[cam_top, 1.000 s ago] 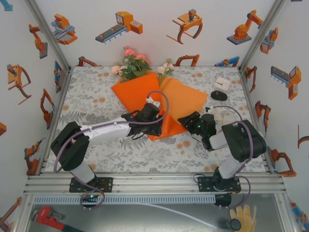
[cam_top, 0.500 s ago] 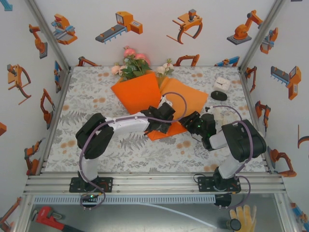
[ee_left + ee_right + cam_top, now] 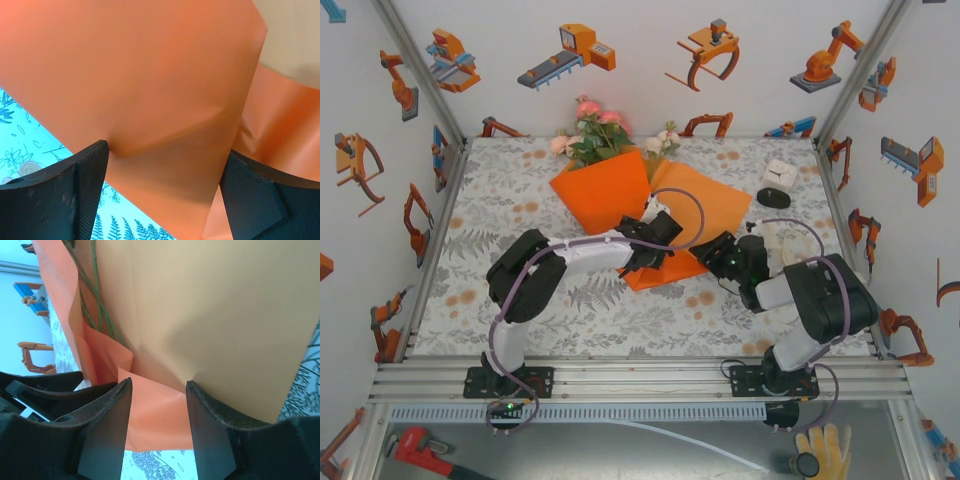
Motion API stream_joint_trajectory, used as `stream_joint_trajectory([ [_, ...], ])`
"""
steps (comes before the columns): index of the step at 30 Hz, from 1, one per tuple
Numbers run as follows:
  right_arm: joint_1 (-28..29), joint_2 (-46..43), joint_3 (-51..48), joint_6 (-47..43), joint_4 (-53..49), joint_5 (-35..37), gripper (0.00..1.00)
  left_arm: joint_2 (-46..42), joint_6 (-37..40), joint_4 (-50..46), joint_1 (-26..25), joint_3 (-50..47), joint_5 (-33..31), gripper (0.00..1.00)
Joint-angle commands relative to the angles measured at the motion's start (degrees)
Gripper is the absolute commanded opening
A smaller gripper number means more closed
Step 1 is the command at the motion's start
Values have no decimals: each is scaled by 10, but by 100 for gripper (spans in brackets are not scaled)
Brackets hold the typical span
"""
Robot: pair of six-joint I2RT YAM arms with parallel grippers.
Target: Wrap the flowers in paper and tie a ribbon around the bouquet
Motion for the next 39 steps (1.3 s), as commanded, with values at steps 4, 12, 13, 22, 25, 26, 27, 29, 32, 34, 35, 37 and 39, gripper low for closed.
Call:
stream_joint_trajectory([
  [4,0,-120,5,-65,-153,42,48,17,-19,-18,11,-3,-20,77],
  [12,129,-266,59,-122,-343,97,48,0,-46,-13,27,-13,11,77],
  [13,150,-258,66,-115,-345,103,48,-2,-48,-14,29,-13,12,77],
  [22,205,-70,147,-129,-308,125,48,-29,-63,-7,40,-34,32,77],
  [25,201,-26,175,-150,-311,126,48,-54,-67,12,40,-53,57,77],
  [26,198,-16,182,-152,-316,130,48,-65,-72,17,40,-61,65,77],
  [27,198,-10,186,-152,-323,134,48,-74,-75,22,40,-67,73,77],
  [29,197,0,190,-158,-327,141,48,-96,-85,35,39,-84,90,77],
  [32,195,22,199,-161,-328,134,48,-124,-97,64,36,-109,113,78],
  [34,195,37,209,-162,-337,130,47,-138,-98,86,33,-124,129,78],
  [35,195,43,216,-161,-353,133,47,-145,-96,98,32,-130,139,78],
  [37,195,48,220,-160,-360,135,47,-151,-89,111,31,-138,160,79],
  [39,195,49,221,-160,-363,139,47,-150,-79,116,29,-140,180,79],
])
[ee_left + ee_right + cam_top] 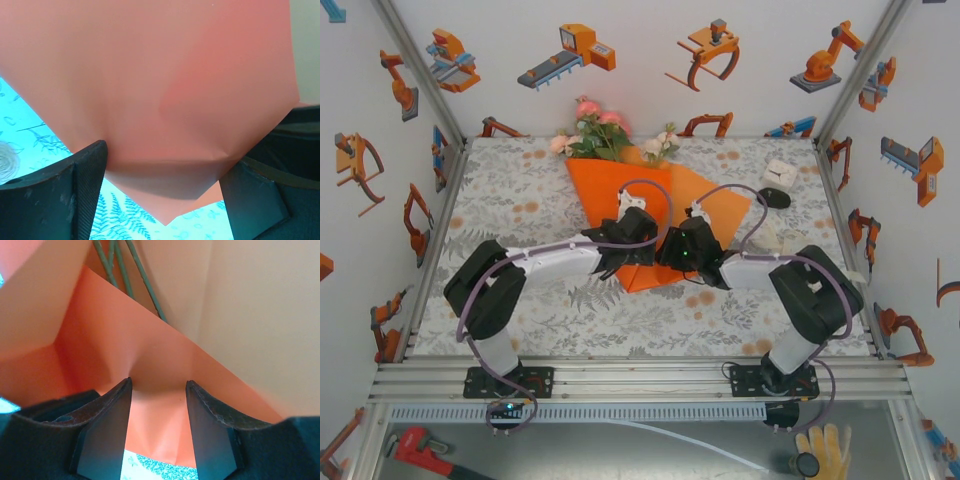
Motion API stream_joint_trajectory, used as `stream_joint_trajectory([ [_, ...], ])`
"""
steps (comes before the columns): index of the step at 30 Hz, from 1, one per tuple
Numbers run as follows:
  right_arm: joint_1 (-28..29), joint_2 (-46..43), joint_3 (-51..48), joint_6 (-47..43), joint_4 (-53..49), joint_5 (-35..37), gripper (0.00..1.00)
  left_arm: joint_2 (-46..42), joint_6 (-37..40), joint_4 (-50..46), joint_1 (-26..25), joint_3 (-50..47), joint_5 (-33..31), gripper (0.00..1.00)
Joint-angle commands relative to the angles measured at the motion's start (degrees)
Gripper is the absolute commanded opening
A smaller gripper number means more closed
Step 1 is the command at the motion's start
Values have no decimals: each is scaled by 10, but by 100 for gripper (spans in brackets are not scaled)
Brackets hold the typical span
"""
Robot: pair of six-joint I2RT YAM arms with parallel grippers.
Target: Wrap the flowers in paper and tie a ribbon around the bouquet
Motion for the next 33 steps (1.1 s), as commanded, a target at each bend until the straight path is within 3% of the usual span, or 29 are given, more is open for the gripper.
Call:
stream_joint_trajectory([
  [1,-3,17,6,-13,-56,25,47,-5,4,25,-9,-11,40,80],
  [9,-3,-9,24,-7,-100,38,47,72,14,-47,-12,30,-44,80],
  [15,-3,-31,23,-9,-116,42,47,77,-4,-83,-10,40,-106,79],
  [24,-3,-52,25,-19,-114,0,47,62,-26,-83,7,56,-106,79],
  [33,-3,-116,14,-27,-138,3,48,69,-29,-66,22,65,-94,79],
])
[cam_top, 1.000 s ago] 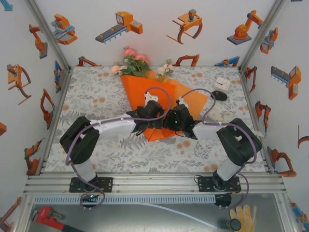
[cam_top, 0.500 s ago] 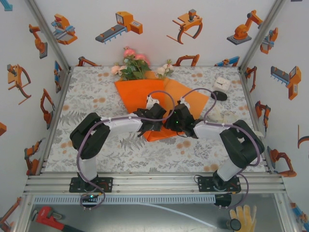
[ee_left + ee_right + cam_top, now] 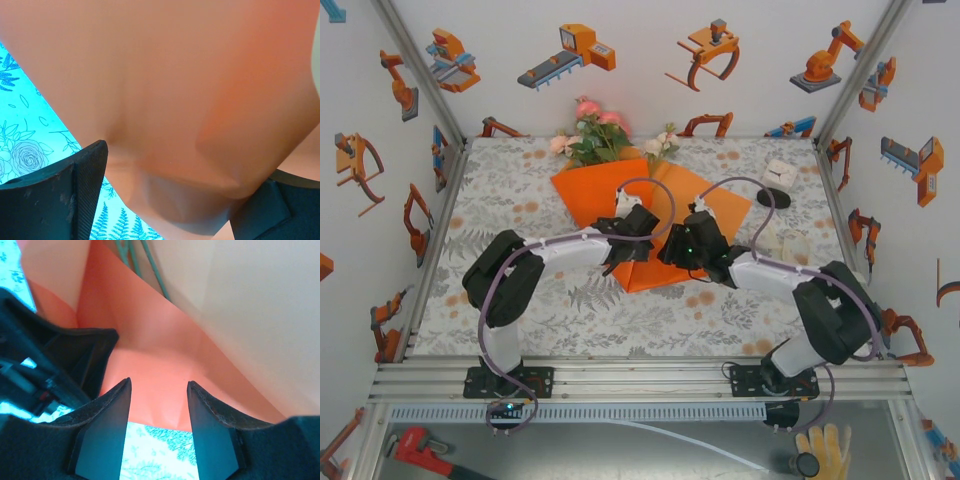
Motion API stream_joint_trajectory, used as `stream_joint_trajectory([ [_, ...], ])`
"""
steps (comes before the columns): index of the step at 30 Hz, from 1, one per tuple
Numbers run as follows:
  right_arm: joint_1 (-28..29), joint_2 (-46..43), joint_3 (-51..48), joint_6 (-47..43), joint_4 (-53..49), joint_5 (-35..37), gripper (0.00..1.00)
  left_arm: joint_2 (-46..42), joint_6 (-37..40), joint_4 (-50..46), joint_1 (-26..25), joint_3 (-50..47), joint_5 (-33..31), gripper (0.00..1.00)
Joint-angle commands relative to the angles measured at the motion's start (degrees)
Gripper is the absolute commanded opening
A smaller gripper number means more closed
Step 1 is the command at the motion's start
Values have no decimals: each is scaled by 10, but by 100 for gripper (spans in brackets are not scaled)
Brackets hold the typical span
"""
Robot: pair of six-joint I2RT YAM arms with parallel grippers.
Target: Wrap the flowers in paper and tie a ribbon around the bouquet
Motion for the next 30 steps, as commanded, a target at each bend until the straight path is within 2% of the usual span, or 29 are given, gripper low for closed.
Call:
stream_joint_trajectory([
  [1,-3,-37,-7,-10,-25,9,48,2,-11,-2,5,13,-7,79],
  [7,-19,-107,-10,-1,-93,55,49,27,-11,6,16,27,7,79],
  [10,-80,-137,-14,5,-141,61,51,29,-13,8,18,29,11,79],
  [12,-123,-136,2,-14,-198,82,58,26,-15,11,20,26,13,79],
  [16,-226,-100,26,-39,-239,57,68,21,-14,10,20,23,15,79],
  [20,-283,-37,68,-74,-235,17,71,19,-15,11,20,19,17,79],
  [25,-303,60,182,-151,-244,-8,71,15,-15,13,21,15,20,79],
  [30,-310,172,332,-214,-294,62,72,6,-16,11,21,8,17,79],
])
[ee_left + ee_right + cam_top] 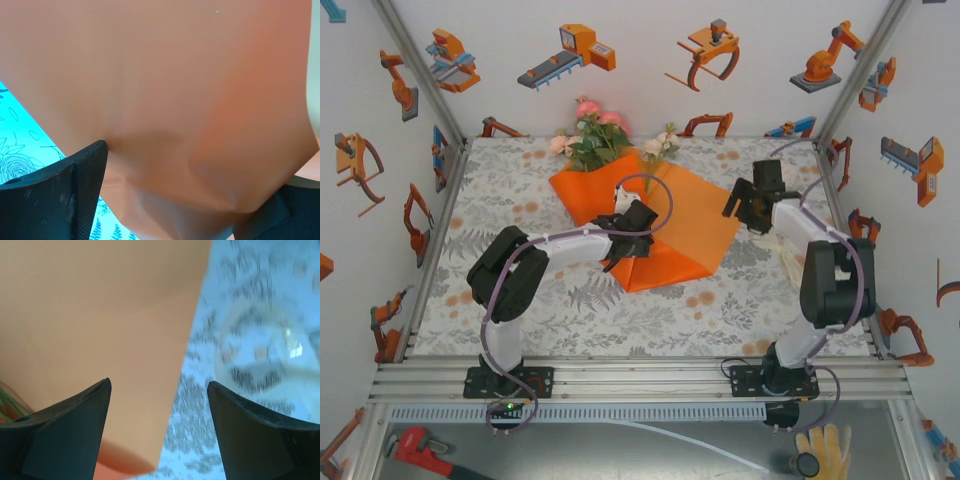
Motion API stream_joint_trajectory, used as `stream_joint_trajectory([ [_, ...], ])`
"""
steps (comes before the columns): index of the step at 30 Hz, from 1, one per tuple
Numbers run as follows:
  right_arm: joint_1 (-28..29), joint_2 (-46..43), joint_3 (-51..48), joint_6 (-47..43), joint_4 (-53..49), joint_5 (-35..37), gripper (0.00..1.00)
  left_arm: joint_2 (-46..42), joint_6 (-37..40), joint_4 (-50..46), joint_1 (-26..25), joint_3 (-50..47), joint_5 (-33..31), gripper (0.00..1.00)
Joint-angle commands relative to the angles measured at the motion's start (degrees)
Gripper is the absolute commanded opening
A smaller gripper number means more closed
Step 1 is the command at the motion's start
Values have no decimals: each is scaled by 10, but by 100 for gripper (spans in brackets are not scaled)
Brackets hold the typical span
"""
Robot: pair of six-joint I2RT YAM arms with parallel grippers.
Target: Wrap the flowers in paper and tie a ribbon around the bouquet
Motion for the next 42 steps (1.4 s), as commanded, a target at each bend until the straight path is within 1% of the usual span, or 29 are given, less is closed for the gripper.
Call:
stream_joint_trajectory([
  [1,-12,59,89,-66,-39,42,72,-18,-12,-4,4,-8,-2,79],
  [6,-31,174,223,-85,-88,13,72,-26,-10,-1,6,-11,2,79],
  [9,-32,226,282,-88,-118,-3,72,-28,-10,1,7,-10,5,79],
  [12,-31,260,322,-88,-151,-15,72,-31,-10,2,7,-8,5,79],
  [16,-31,279,332,-79,-172,-26,73,-35,-10,5,7,-10,8,80],
  [19,-30,282,322,-73,-174,-23,73,-32,-10,8,7,-8,9,80],
  [22,-29,283,310,-64,-174,-40,72,-28,-11,9,7,-5,13,80],
  [25,-29,281,294,-53,-154,-86,65,-25,-12,12,7,-5,16,80],
  [28,-29,276,281,-29,-128,-137,50,-25,-12,12,8,-5,15,80],
  [31,-29,251,250,8,-91,-168,47,-24,-12,12,7,-5,14,80],
  [33,-28,220,226,25,-74,-178,48,-23,-12,12,7,-4,15,80],
  [34,-27,204,211,32,-68,-184,51,-23,-11,12,7,-3,16,80],
  [36,-26,163,171,51,-41,-208,53,-22,-10,12,7,-1,18,80],
  [39,-23,105,72,111,49,-255,59,-23,-10,13,7,0,16,80],
  [41,-12,72,6,135,110,-261,60,-24,-12,15,8,-1,16,80],
  [42,-6,64,-13,137,123,-255,60,-24,-12,16,8,0,18,80],
])
